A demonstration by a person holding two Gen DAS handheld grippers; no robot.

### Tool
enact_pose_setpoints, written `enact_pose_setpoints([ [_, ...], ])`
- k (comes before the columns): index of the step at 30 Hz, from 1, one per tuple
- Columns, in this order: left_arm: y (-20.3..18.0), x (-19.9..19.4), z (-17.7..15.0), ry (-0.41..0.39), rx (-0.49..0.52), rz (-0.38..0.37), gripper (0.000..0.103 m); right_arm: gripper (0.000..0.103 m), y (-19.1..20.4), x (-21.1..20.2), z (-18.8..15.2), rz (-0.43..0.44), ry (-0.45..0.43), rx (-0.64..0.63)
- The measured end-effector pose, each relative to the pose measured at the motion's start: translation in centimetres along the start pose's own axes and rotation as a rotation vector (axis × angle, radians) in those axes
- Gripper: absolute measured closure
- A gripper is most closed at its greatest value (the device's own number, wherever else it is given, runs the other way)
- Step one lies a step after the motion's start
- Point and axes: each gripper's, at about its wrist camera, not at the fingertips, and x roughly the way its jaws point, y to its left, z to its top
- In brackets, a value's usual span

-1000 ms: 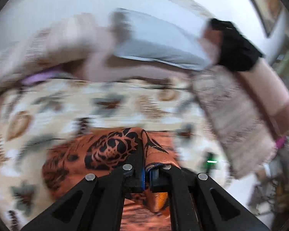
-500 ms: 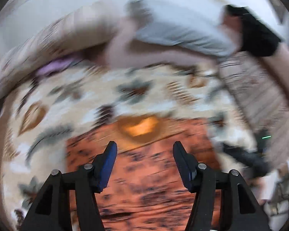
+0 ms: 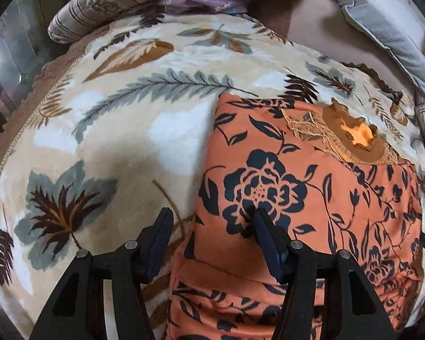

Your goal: Fold small clothes

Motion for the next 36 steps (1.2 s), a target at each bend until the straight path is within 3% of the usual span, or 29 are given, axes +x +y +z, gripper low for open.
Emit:
enact_pose_setpoints([
  [3, -0.4, -0.5, 0.3, -0.030, 0.026, 0.024, 0.059, 0.090, 1.1, -0.9, 0.0, -0.034, -0.062, -0.053],
  [6, -0.4, -1.5, 0.9, -0.087, 0.016, 0.031, 0.059, 0.091, 2.0, -3.8, 0.8, -0.062, -0.231, -0.091],
  [10, -0.3, -2.8, 1.3, -0.168, 0.001, 0.049, 0.059, 0.091, 1.2, -6.0, 1.7, -0.078, -0.359, -0.031],
  [12, -0.9, -2.5, 1.2, -0.172, 0.015, 0.069, 0.059, 0.091, 0.2, -4.7, 2.4, -0.101, -0.317, 0.018],
  [15, -2.2, -1.1, 0.6, -0.127, 0.063, 0.081, 0.059, 0.086, -2.4, -0.4, 2.8, -0.112, -0.088, 0.143],
  [18, -3.2, 0.0, -0.1, -0.115, 0.098, 0.103, 0.059, 0.085, -3.5, -1.5, 3.0, -0.054, -0.106, 0.203],
  [24, -3.6, 1.4, -0.2, -0.072, 0.123, 0.147, 0.058, 0.081, -3.8, -6.0, 2.8, 0.000, -0.318, 0.235],
  [27, -4.1, 1.6, -0.1, -0.067, 0.145, 0.169, 0.058, 0.081, -1.9, -4.9, 2.4, 0.120, -0.261, 0.151],
  [29, -4.4, 1.8, -0.2, -0.059, 0.162, 0.190, 0.054, 0.081, 0.1, -2.7, 2.6, 0.139, -0.185, 0.087],
  [32, -4.1, 1.9, 0.0, -0.050, 0.163, 0.219, 0.044, 0.080, 1.4, 1.7, 2.2, 0.036, -0.022, 0.047],
  [36, -3.3, 0.8, 0.3, -0.047, 0.116, 0.170, 0.044, 0.080, 2.6, 1.5, 1.8, 0.012, -0.058, 0.015],
])
